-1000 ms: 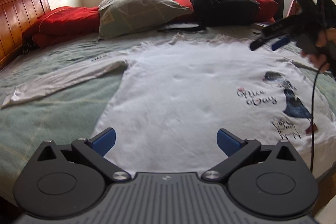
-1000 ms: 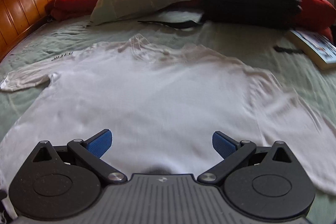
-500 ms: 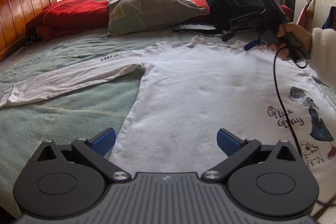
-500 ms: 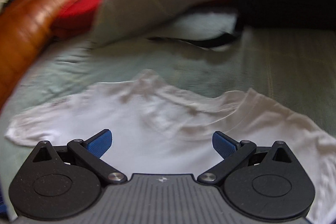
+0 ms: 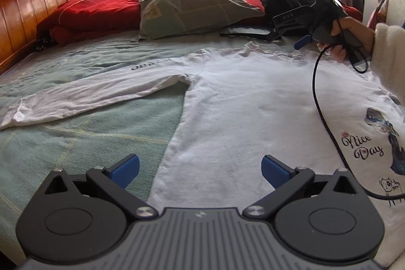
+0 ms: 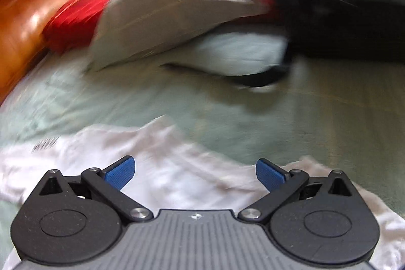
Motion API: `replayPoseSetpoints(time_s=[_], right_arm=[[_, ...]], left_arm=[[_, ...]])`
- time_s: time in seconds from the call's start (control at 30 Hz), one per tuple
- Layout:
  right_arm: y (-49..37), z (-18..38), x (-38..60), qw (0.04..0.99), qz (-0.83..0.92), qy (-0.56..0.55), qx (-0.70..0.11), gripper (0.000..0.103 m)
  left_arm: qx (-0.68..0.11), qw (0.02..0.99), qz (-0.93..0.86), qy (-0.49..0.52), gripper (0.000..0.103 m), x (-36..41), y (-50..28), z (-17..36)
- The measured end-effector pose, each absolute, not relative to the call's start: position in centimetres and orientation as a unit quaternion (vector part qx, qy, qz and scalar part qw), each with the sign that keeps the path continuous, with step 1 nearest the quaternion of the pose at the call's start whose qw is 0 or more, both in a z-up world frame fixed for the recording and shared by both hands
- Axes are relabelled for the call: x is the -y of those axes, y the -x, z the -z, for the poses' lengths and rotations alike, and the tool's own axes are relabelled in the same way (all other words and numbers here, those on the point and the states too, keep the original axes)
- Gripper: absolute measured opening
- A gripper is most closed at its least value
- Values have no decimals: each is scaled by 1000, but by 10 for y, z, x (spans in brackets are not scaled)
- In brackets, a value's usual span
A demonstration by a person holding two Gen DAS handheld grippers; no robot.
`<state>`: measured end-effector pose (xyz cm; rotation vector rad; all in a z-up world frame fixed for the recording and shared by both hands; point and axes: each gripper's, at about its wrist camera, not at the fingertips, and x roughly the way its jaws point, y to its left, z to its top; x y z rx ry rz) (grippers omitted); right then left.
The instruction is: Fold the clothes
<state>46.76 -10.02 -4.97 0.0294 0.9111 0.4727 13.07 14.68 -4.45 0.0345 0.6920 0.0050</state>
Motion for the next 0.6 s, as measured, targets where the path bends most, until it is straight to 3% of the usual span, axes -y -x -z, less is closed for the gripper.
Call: replayPoseSetpoints(time_s=[0.27, 0.6], right_arm=[[-462, 68, 19, 822, -339, 35, -456, 103], [-445, 49, 55, 847, -314, 21, -428, 103]], left_arm=[[-339, 940, -14, -15, 102, -152, -125, 45], [-339, 940, -17, -15, 102, -151, -121, 42]])
